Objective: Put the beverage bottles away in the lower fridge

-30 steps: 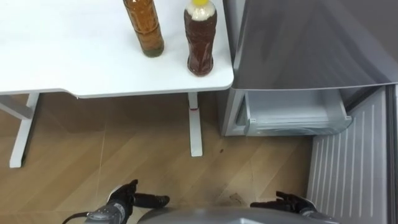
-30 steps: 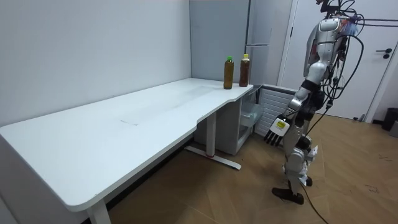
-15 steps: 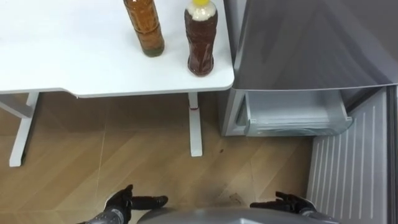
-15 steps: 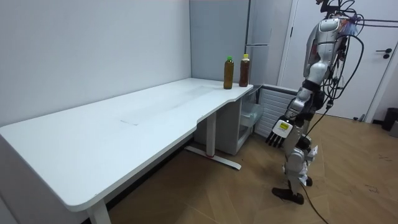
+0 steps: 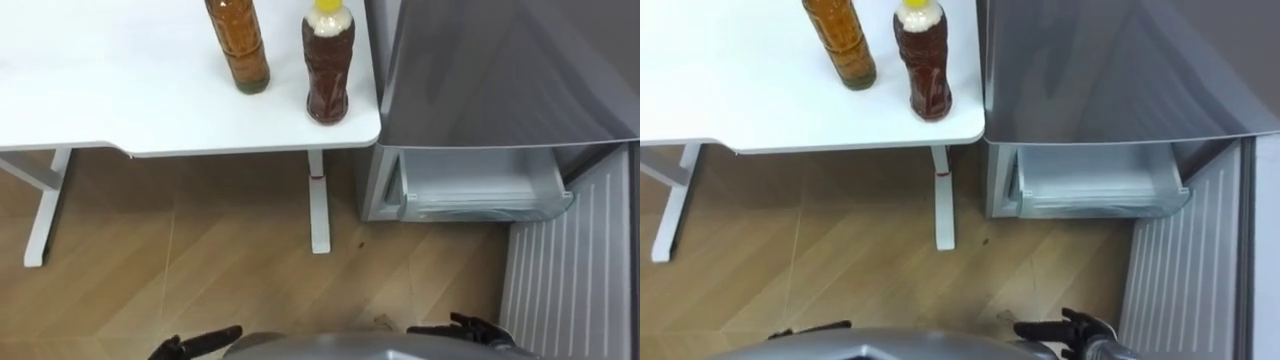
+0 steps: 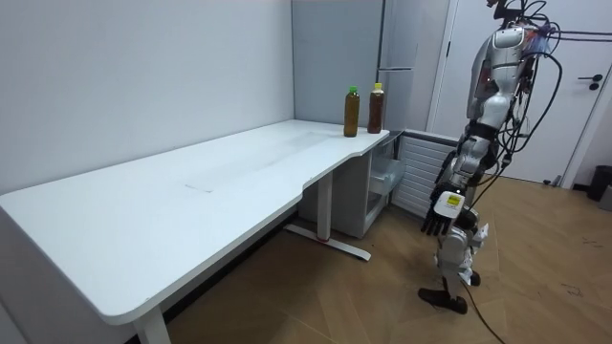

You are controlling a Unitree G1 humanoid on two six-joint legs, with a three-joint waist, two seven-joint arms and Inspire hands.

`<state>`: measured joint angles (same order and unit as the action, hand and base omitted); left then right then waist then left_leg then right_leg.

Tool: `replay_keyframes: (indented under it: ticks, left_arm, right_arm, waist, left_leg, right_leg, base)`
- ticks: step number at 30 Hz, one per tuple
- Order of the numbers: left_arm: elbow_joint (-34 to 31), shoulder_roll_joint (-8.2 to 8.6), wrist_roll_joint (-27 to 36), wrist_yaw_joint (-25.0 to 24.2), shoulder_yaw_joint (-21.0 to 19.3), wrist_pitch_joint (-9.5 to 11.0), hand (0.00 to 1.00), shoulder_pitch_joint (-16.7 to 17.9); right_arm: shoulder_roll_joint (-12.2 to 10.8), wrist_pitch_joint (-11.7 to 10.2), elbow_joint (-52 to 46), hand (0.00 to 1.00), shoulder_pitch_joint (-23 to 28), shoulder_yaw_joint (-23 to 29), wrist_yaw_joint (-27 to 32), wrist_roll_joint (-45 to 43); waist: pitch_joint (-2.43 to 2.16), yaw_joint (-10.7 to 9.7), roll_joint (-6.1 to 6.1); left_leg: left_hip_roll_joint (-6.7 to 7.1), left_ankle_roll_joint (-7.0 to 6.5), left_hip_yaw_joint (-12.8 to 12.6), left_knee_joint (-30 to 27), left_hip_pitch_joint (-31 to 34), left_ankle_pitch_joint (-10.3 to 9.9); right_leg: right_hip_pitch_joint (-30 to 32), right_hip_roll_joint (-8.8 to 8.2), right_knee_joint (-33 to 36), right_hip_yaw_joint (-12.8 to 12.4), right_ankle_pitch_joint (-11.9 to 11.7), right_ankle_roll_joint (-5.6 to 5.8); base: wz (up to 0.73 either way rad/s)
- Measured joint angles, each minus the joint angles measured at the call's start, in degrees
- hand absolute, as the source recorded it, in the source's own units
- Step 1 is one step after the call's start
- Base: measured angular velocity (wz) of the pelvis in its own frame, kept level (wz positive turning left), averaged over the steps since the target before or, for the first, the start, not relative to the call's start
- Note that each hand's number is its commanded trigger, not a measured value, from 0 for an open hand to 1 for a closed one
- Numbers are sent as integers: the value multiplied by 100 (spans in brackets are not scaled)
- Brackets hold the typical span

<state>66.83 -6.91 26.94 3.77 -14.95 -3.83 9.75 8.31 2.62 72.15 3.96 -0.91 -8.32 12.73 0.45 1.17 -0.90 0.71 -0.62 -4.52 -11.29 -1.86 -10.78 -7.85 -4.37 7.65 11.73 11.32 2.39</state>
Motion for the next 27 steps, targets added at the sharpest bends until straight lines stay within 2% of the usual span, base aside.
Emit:
replay_keyframes:
  ticks: [3, 7, 13, 14, 18, 21, 24, 25, 27]
  left_arm:
    - [-44, -52, 494, 290, -119, 3, 0, -23]
    - [-185, -54, 757, 729, -496, 20, 0, -39]
    - [-645, -59, 1260, 1581, -762, 93, 0, 17]
    - [-841, -61, 1343, 1778, -851, 100, 0, 20]
    - [-1618, -100, 1631, 2520, -962, 327, 0, 16]
    - [-1900, -112, 1622, 2873, -950, 503, 0, -16]
    - [-2671, -104, 1612, 3527, -948, 673, 0, -5]
    - [-2805, -104, 1593, 3623, -948, 723, 0, -6]
    - [-3281, -111, 1156, 3953, -950, 910, 0, -11]
  right_arm:
    - [9, 22, 14, 0, 4, 1, 5, -15]
    - [19, 59, -8, 0, 4, 58, 8, -194]
    - [40, 54, -107, 0, 79, 108, 19, -221]
    - [43, 55, -109, 0, 61, 109, 20, -221]
    - [57, 60, -182, 0, 136, 109, 170, -223]
    - [57, 52, -343, 0, 194, 94, 281, -212]
    - [57, 43, -532, 0, 307, 90, 355, -223]
    - [60, 40, -573, 0, 332, 90, 361, -245]
    - [85, -21, -586, 0, 387, 111, 377, -346]
  waist:
    - [8, 67, 5]
    - [5, 76, -4]
    - [-22, 92, 18]
    - [-41, 96, 16]
    - [-55, 104, 26]
    - [-63, 127, 38]
    - [-65, 169, 42]
    - [-68, 193, 48]
    - [-75, 234, 69]
  left_leg:
    - [1, 0, 3, 6, -74, -1]
    - [-1, 0, 6, 2, -95, -1]
    - [0, 1, 9, 3, -119, -2]
    - [1, 1, 11, 0, -118, -1]
    - [2, 1, 6, -6, -117, -2]
    - [2, 2, 25, -5, -121, -2]
    - [1, 2, 67, -16, -95, -2]
    - [0, 2, 66, -16, -97, -2]
    - [2, 3, 89, -27, -83, -4]
  right_leg:
    - [-68, -4, 0, 13, 1, 2]
    - [-98, -4, 0, 18, 2, 1]
    - [-111, -3, 0, 28, 2, 1]
    - [-114, -3, 3, 42, 2, 0]
    - [-114, -2, 7, 69, 1, 0]
    - [-120, -2, 11, 70, 1, 0]
    - [-108, 1, 20, 104, -2, -4]
    - [-108, 2, 22, 103, -2, -4]
    - [-107, 2, 23, 107, -3, -5]
  base:
    - [0]
    - [0]
    - [1]
    - [0]
    - [0]
    - [0]
    - [5]
    - [0]
    - [3]
